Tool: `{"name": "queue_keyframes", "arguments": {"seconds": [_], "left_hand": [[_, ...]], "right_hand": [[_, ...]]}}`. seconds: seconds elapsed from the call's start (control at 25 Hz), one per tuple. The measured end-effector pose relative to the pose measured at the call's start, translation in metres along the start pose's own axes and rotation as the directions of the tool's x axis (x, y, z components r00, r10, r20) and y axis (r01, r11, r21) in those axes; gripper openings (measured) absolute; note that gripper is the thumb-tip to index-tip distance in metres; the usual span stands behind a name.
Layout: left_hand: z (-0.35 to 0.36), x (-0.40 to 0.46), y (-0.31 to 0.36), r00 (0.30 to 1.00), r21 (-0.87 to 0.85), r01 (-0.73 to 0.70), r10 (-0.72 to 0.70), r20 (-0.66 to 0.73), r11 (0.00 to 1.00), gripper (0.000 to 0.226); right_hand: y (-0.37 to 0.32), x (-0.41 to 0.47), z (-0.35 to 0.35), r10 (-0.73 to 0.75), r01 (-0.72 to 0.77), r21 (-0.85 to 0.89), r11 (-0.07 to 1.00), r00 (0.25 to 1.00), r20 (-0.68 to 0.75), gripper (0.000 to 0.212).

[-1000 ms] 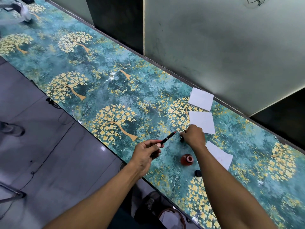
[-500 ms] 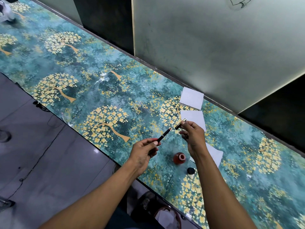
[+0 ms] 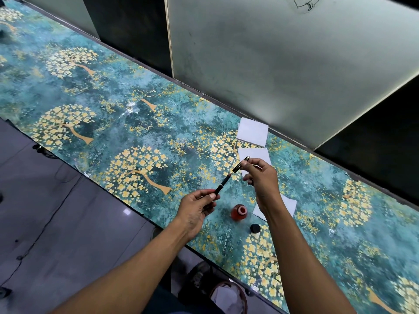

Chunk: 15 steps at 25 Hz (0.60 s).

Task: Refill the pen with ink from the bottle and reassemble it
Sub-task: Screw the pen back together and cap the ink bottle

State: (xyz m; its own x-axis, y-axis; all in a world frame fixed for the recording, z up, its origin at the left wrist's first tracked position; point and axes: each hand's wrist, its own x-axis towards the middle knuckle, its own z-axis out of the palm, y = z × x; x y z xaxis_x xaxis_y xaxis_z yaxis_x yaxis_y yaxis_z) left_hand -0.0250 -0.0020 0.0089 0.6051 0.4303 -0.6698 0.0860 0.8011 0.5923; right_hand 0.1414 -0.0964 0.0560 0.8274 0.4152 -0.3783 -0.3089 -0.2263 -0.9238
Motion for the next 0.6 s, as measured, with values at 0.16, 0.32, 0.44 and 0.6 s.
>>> {"name": "queue_keyframes", "arguments": {"seconds": [0.16,0.32,0.44,0.6], "left_hand": [[0.001,-0.002,0.001,1.000,0.014,-0.011,0.011,0.016,1.000,0.016],[0.003,-0.003,0.003,0.998,0.080,-0.047,0.043,0.045,0.996,0.016],[0.002,-0.002,0.004,0.996,0.186,-0.071,0.058,0.071,0.980,0.017],[0.006,0.000,0.004,0.993,0.438,-0.113,0.084,0.086,0.892,0.009]], "right_hand": [[0.001,-0.004,0.004,0.010,-0.001,-0.115,0.993,0.997,0.073,0.011],[0.003,-0.012,0.011,0.024,0.000,-0.185,0.983,0.991,0.130,0.010],[0.005,-0.016,0.010,0.025,-0.003,-0.170,0.985,0.992,0.127,0.011],[0.010,-0.019,0.005,0.046,-0.014,-0.234,0.972,0.990,0.131,0.015]]}}
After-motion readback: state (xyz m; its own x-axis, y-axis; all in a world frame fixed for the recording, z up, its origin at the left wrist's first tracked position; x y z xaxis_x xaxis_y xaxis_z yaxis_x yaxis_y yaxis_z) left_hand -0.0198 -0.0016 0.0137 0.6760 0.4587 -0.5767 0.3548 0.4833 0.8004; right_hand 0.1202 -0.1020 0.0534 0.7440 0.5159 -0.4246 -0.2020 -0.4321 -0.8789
